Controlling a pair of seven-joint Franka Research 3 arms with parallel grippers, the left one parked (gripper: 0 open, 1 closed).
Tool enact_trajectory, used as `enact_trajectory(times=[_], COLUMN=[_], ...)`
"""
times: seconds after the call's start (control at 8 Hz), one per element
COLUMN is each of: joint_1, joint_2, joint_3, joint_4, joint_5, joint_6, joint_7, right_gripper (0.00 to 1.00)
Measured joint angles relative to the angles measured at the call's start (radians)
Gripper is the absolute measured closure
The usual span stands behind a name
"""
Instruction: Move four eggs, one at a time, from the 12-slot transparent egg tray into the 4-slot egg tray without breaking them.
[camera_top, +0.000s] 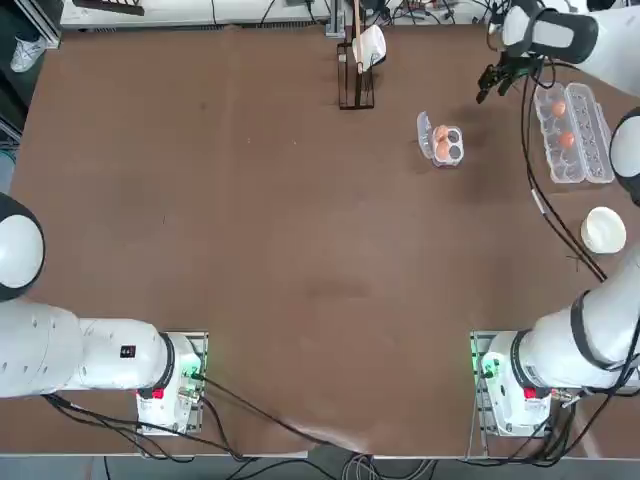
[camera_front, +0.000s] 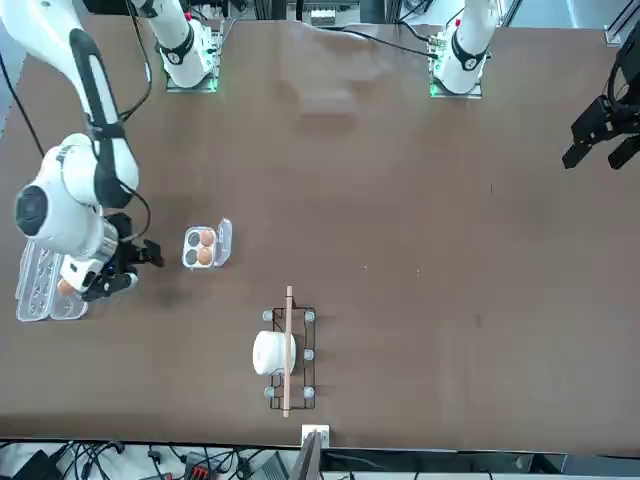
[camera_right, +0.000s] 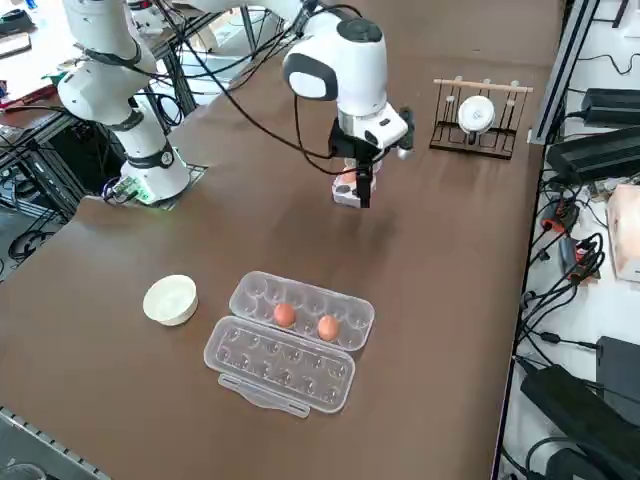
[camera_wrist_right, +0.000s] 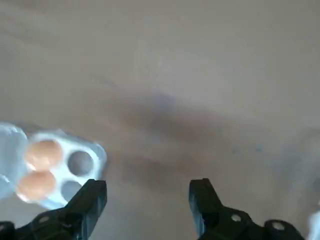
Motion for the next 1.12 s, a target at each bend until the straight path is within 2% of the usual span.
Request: enact_trajectory(times=[0.25,0.38,0.62,1.12], joint_1=[-0.084,-0.122,-0.186,-0.258], joint_2=[0.0,0.001,0.02,0.076], joint_3=[-0.002,-0.003,-0.003,-0.003], joint_4=[0.002,0.007,0.029,0.096], joint_5=[-0.044,-0.088,-0.116,-0.121], joint_6=[0.0,0.001,0.005,0.017], joint_7=[-0.316,-0.449,-0.673,-0.993], right_gripper=[0.0,0.0,0.0,0.0])
